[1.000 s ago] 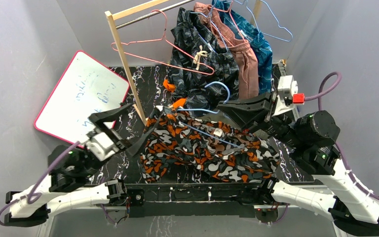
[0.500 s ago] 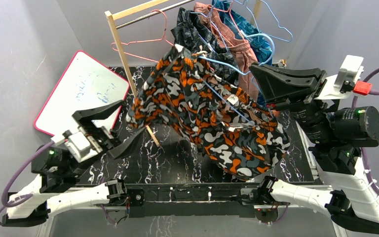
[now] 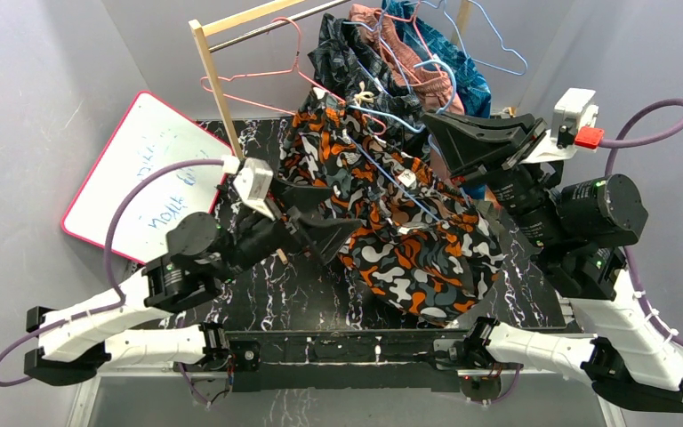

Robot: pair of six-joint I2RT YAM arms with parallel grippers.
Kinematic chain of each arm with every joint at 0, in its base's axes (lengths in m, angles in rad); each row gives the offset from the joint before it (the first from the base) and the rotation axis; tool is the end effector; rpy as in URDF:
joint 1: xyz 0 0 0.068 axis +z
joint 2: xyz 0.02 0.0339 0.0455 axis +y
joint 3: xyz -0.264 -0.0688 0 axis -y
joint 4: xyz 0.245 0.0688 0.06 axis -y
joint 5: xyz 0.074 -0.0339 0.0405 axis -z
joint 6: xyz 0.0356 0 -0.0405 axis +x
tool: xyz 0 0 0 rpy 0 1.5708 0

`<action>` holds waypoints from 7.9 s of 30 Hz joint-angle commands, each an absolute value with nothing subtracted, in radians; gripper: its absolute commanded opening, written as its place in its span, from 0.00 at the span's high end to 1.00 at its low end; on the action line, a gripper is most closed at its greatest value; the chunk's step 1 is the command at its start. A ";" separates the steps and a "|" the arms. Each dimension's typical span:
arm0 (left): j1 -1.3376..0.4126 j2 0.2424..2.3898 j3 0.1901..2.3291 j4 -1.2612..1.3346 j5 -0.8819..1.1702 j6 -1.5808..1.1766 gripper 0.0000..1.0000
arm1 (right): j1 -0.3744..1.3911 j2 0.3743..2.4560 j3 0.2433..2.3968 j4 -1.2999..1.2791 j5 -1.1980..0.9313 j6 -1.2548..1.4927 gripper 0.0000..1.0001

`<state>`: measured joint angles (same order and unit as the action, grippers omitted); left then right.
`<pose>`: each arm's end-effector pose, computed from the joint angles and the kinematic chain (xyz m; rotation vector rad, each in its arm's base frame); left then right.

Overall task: Place the shorts on the hanger
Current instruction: Hang the shorts on the hanger.

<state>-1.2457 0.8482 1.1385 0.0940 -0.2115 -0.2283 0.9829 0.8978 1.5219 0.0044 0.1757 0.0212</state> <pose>0.0594 -0.1529 0.4799 0.4414 1.1998 -1.1595 0.0647 0.0859 0.5759 -0.3002 0.9384 0.8422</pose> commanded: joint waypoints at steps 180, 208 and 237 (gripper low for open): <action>-1.245 1.089 1.353 0.228 -0.040 0.587 1.00 | 0.981 0.814 1.561 -0.479 -0.132 -0.065 0.45; -1.246 0.994 1.292 0.217 0.055 0.591 1.00 | 0.981 0.989 1.715 -0.636 -0.218 -0.109 0.66; -1.246 0.631 1.274 0.014 -0.197 0.568 0.02 | 0.982 1.050 1.871 -0.512 0.123 -0.096 1.00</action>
